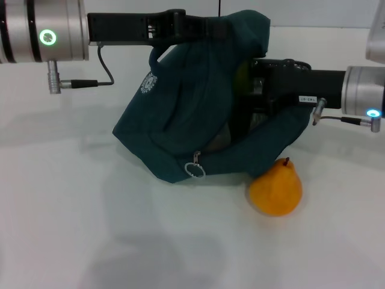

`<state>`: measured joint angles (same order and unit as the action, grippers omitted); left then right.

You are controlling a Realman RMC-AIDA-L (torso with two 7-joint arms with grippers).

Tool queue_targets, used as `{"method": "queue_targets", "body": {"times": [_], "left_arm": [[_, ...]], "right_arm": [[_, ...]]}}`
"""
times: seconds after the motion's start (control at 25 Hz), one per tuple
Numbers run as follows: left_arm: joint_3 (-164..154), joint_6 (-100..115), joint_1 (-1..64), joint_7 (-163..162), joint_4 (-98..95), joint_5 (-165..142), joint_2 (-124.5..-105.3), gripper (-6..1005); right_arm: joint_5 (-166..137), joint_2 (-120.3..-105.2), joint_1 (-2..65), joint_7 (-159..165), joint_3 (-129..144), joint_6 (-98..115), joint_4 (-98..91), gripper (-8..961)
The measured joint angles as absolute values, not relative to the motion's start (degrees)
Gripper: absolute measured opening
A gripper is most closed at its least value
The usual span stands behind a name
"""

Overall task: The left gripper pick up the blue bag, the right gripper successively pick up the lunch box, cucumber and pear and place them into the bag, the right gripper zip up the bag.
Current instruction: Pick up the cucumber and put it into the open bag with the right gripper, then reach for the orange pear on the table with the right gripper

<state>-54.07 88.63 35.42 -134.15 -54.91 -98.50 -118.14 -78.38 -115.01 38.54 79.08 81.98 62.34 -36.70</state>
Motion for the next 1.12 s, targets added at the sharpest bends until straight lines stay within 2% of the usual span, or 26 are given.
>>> {"method": "queue_targets", "body": {"times": [0.2, 0.36, 0.44, 0.64, 0.96, 1.12], "left_arm": [[-53.9, 88.8, 35.4, -134.2, -54.5, -98.0, -117.85, 67], [-53.6, 88.8, 35.4, -134.0, -54.5, -98.0, -117.96, 67], [-53.5, 88.6, 35.4, -133.7, -54.5, -98.1, -118.06, 67], [-53.3, 88.1, 35.4, -132.9, -53.9, -98.1, -118.05, 67], [-52.6, 87.7, 35.3, -131.6, -53.3, -98.3, -118.24, 67], [-51.6, 87.1, 35.4, -130.2, -51.4, -98.1, -118.28, 67]], "right_arm": [[-78.7, -113.55, 33.8, 82.7, 81.9, 63.7, -43.3, 755], [-81.3, -112.22, 32.7, 87.6, 81.7, 64.9, -45.1, 771], [-81.5, -112.11, 32.1, 87.8, 80.4, 66.4, -45.2, 779], [-82.1, -112.23, 29.1, 87.3, 71.9, 75.8, -45.2, 778], [-82.3, -111.96, 20.4, 71.8, 59.0, 97.5, -42.2, 769], [-83.3, -113.75, 16.8, 61.7, 59.3, 97.4, -37.8, 768]]}}
